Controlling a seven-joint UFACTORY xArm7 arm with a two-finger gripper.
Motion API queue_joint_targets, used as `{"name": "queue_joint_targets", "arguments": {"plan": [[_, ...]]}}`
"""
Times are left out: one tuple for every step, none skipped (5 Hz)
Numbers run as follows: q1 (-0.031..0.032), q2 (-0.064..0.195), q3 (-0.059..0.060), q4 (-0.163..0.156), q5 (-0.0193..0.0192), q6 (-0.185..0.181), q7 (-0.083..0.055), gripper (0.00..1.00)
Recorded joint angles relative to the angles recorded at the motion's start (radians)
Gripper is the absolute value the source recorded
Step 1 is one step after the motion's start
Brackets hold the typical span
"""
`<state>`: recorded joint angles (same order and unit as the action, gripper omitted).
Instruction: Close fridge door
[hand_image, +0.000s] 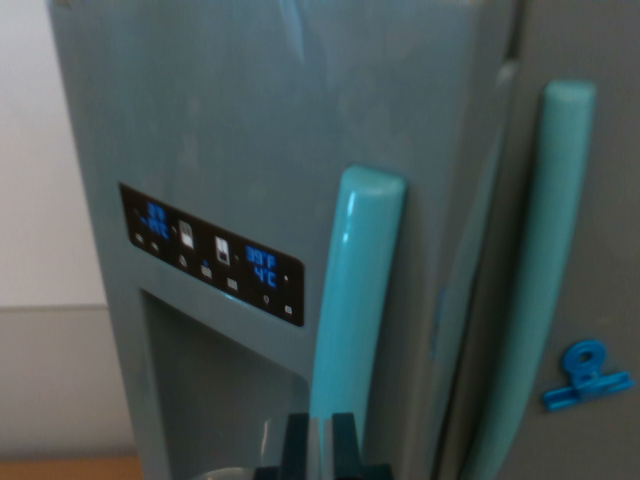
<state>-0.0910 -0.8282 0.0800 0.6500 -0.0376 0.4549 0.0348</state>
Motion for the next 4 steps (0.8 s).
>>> {"name": "queue_joint_targets", "arguments": {"plan": [[0.0000,0.000,0.000,0.000,0.0000,0.000,0.000,1.00],[0.0000,0.097,0.000,0.050,0.0000,-0.002,0.000,1.00],[0.0000,0.097,0.000,0.050,0.0000,-0.002,0.000,1.00],[0.0000,0.183,-0.003,0.101,0.0000,-0.016,0.000,1.00]]}}
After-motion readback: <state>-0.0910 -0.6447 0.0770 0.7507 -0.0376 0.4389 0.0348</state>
